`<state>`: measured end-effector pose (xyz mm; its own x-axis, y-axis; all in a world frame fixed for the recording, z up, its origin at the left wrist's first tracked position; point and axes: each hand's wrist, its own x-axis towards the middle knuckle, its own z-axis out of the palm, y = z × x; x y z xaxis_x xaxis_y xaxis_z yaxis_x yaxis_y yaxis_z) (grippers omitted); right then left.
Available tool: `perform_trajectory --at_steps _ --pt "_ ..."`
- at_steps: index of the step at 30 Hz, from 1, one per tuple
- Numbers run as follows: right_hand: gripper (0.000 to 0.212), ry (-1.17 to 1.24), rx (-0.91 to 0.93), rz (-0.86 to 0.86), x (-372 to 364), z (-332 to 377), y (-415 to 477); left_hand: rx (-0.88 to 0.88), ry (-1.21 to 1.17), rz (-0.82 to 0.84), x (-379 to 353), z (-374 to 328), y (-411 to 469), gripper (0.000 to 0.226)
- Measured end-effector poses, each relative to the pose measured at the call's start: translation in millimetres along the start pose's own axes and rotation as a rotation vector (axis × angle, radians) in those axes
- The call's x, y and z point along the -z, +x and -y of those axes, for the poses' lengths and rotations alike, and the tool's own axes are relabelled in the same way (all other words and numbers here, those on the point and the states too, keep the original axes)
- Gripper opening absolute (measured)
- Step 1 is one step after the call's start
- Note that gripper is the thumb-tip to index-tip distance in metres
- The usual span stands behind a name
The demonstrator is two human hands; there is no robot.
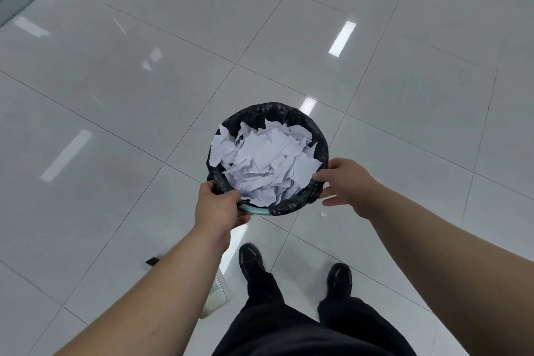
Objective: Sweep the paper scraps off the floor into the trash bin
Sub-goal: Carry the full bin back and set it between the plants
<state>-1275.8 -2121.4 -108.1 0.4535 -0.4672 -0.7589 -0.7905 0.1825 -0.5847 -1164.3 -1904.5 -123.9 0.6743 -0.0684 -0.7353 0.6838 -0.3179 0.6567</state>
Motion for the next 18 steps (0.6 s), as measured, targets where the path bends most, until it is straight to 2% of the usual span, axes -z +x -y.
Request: perform_trajectory --at_steps 9,13,18 --pt "0.022 -0.05 -0.009 0.14 44.2 -43.6 41.7 0.029 -0.018 -0.138 -59.8 43.6 -12.6 0.032" --pt "0.014 -0.154 -0.001 0.254 67.9 -70.9 68.6 0.08 -0.094 -0.258 -88.1 89.9 -14.3 0.037" --pt "0.02 -0.236 -0.092 0.251 99.8 -133.8 111.1 0.156 -0.128 -0.393 -116.2 170.9 0.1 0.04"
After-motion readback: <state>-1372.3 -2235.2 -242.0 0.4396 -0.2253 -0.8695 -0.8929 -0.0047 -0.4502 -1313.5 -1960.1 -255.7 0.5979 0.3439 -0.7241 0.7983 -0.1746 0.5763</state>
